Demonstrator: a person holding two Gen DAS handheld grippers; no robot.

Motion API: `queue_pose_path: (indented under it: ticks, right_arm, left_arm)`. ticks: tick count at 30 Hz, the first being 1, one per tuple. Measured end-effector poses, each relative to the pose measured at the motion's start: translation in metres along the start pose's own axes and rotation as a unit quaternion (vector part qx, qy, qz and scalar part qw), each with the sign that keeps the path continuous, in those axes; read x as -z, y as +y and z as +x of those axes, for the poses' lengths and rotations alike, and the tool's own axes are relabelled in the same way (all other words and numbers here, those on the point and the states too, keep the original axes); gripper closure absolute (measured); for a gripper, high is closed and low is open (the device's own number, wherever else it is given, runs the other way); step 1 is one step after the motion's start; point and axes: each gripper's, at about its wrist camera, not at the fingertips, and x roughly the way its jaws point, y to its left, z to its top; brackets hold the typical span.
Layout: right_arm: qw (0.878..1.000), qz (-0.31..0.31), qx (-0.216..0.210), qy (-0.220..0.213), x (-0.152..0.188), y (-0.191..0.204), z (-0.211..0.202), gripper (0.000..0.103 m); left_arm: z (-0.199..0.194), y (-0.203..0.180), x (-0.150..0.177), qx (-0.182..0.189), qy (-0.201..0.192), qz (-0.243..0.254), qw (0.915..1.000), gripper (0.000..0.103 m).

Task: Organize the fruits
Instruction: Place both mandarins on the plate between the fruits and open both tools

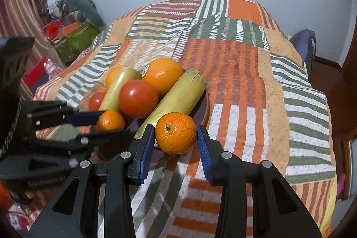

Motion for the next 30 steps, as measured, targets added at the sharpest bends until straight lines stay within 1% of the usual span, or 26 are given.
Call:
queue_pose_path:
  ticks: [7, 10, 12, 15, 18, 19, 20, 22, 23, 27, 30]
  right_arm:
    - [1.000, 0.012, 0.010, 0.001, -0.005, -0.008, 0.015, 0.068]
    - [1.000, 0.011, 0.012, -0.001, -0.004, -0.009, 0.017, 0.068]
    - [1.000, 0.013, 0.010, -0.003, -0.004, -0.010, 0.017, 0.067]
    - [1.000, 0.014, 0.008, -0.001, -0.004, -0.011, 0.016, 0.067]
    - [1.000, 0.017, 0.006, 0.000, -0.004, -0.012, 0.016, 0.067]
    - [1.000, 0.017, 0.007, 0.000, -0.004, -0.012, 0.016, 0.067]
    - [1.000, 0.016, 0.008, 0.002, -0.005, -0.012, 0.017, 0.067]
    - [1.000, 0.019, 0.010, 0.004, -0.006, -0.013, 0.018, 0.062]
    - [1.000, 0.020, 0.009, 0.005, -0.006, -0.013, 0.018, 0.056]
    - [1.000, 0.018, 0.005, 0.005, -0.004, -0.013, 0.018, 0.055]
    - [1.000, 0.018, 0.005, 0.005, -0.004, -0.013, 0.017, 0.055]
  left_arm:
    - [0.007, 0.004, 0.002, 0.000, 0.001, -0.003, 1.0000, 0.068]
    - [0.008, 0.005, 0.002, 0.002, 0.001, -0.006, 1.0000, 0.068]
    - [0.009, 0.003, 0.001, 0.002, 0.001, -0.005, 1.0000, 0.065]
    - [0.009, 0.002, 0.001, -0.003, 0.001, -0.002, 1.0000, 0.065]
    - [0.008, 0.004, 0.001, 0.001, 0.003, -0.007, 1.0000, 0.065]
    - [0.008, 0.004, 0.001, 0.002, 0.005, -0.008, 1.0000, 0.063]
    - [0.008, 0.004, 0.001, 0.007, 0.006, -0.009, 0.9999, 0.059]
    - [0.007, 0.003, 0.002, 0.014, 0.005, -0.010, 0.9998, 0.055]
    - [0.006, 0.001, 0.003, 0.012, 0.003, -0.007, 0.9999, 0.054]
    - [0.003, -0.007, 0.005, -0.007, -0.004, 0.013, 0.9999, 0.053]
    - [0.001, -0.007, 0.004, -0.010, -0.008, 0.013, 0.9998, 0.053]
